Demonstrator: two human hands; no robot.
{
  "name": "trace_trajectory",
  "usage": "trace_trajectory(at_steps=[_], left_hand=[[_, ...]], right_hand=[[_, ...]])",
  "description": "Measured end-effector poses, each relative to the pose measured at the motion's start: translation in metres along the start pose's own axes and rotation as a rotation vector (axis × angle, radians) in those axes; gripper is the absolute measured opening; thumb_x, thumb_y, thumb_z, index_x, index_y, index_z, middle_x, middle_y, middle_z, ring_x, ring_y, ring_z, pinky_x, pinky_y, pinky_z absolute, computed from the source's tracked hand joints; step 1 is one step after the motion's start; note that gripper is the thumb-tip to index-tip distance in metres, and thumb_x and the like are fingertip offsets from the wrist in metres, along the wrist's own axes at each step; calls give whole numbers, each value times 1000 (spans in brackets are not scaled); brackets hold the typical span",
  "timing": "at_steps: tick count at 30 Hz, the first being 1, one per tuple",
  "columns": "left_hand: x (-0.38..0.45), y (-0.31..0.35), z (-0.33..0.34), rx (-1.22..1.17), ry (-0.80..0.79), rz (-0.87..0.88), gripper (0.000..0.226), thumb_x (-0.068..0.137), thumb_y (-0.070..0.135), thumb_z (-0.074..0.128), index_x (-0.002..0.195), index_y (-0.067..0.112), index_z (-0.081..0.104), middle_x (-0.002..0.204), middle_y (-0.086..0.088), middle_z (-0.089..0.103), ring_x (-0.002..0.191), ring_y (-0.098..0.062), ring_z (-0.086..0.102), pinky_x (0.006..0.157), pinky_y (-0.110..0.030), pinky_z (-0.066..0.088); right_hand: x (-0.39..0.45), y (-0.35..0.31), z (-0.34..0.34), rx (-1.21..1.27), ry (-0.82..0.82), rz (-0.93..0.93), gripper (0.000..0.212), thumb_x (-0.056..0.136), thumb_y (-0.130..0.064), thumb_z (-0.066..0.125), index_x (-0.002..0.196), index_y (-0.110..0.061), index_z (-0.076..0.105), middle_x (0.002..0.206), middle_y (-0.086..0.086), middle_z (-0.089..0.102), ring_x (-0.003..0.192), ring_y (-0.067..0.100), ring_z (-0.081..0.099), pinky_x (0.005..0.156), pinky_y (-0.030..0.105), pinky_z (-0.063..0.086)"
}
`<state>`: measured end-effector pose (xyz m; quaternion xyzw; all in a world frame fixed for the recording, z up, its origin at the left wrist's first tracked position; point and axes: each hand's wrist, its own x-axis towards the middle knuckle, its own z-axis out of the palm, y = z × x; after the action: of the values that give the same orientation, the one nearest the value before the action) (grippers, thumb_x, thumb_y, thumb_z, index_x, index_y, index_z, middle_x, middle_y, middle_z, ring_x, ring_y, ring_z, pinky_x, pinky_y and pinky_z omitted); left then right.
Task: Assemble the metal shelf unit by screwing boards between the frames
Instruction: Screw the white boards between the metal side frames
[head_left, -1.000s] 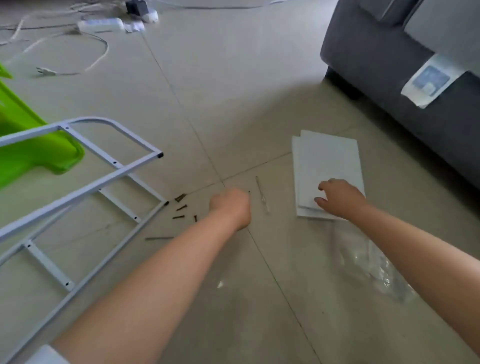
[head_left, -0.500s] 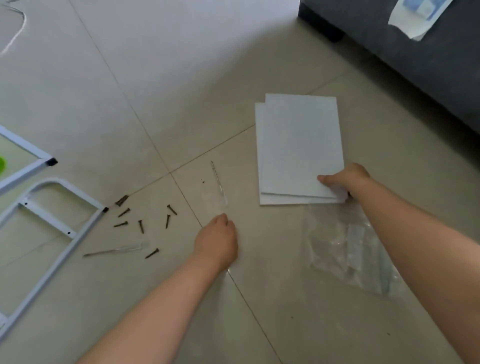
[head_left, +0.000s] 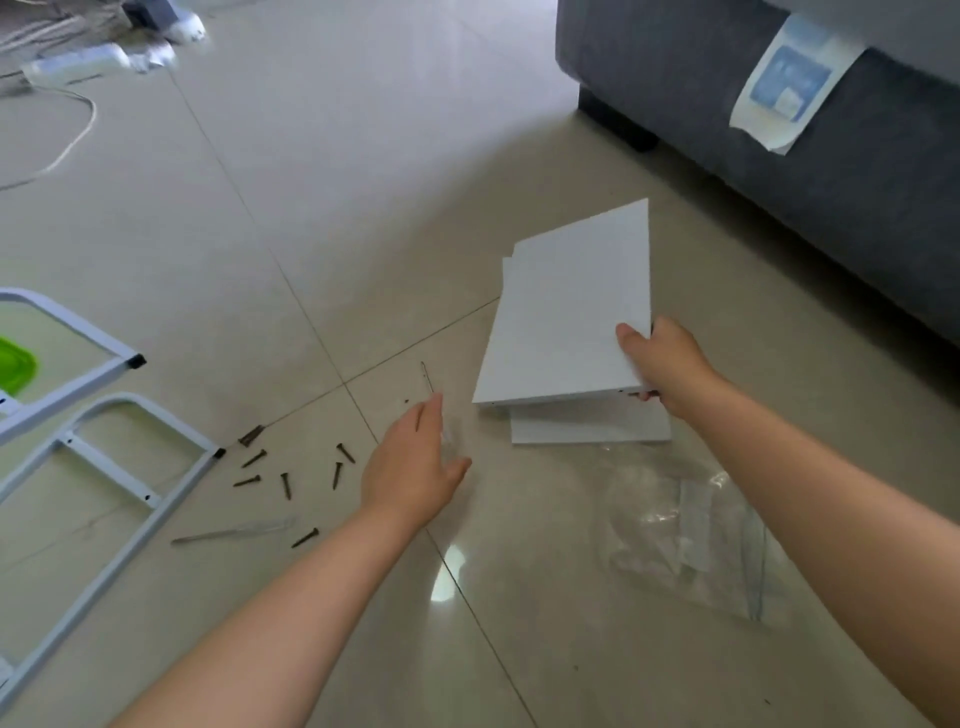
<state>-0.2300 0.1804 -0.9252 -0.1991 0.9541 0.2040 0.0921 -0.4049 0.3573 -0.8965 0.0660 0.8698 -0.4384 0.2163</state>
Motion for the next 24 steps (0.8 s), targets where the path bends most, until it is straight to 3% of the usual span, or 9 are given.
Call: trace_trajectory(at_steps=[4,7,10,13,15,17,19,22,24], left_hand=[[-10,-14,-35,-73,207,34,73,82,33,66,142,14,29,144,-7,33,131,-26,35,100,-33,36],[-21,-41,-60,46,489,364,35,78,27,58,111,16,53,102,-11,66,82,-31,66,61,-33,53],[-41,-76,-84,187,631,578,16,83,22,46,94,15,53,78,-7,70,60,-23,67,43,-22,49],[-57,-97,-114,184,722,584,23,98,31,33,91,15,48,67,-5,67,51,-23,62,38,-23,45],[-65,-107,-126,155,766,570,24,98,34,32,88,16,45,60,-3,60,45,-23,56,38,-24,39],[-74,-115,-136,138,807,556,16,92,31,43,86,17,44,56,-2,56,43,-22,53,42,-24,34],[-81,-124,-146,106,826,553,9,86,26,49,86,18,45,55,-3,55,43,-22,52,46,-25,34],[-87,-139,-162,14,813,494,8,84,26,51,86,19,47,57,-5,58,48,-20,52,54,-26,36],[-91,-147,-172,-18,766,437,13,83,29,50,87,17,51,59,-8,60,53,-17,51,53,-27,36]], right_hand=[[-37,-34,4,214,-148,100,28,95,-22,50,71,-10,42,68,5,45,47,18,42,29,11,31],[-64,-52,17,249,-263,140,29,93,-18,53,69,-7,42,60,6,40,28,12,39,27,8,22],[-86,-74,36,241,-365,187,26,93,-17,53,71,-7,44,58,5,39,22,7,35,27,8,20],[-108,-104,48,132,-445,167,22,93,-17,50,75,-7,47,59,9,46,25,9,43,29,10,32],[-121,-125,52,84,-508,100,19,93,-24,50,87,-6,51,69,12,53,40,14,58,41,18,49],[-135,-143,52,-132,-533,-133,31,90,-38,52,108,-12,52,89,8,56,76,19,62,71,31,56],[-151,-155,53,-586,-474,-480,46,82,-46,60,121,-24,50,107,-3,50,101,14,51,92,31,43],[-176,-167,73,-1085,-265,-915,34,82,-43,62,109,-26,53,100,-7,52,100,13,50,94,31,32],[-187,-174,90,-1187,-92,-1097,17,91,-35,49,98,-19,52,97,-2,57,98,21,54,72,27,33]])
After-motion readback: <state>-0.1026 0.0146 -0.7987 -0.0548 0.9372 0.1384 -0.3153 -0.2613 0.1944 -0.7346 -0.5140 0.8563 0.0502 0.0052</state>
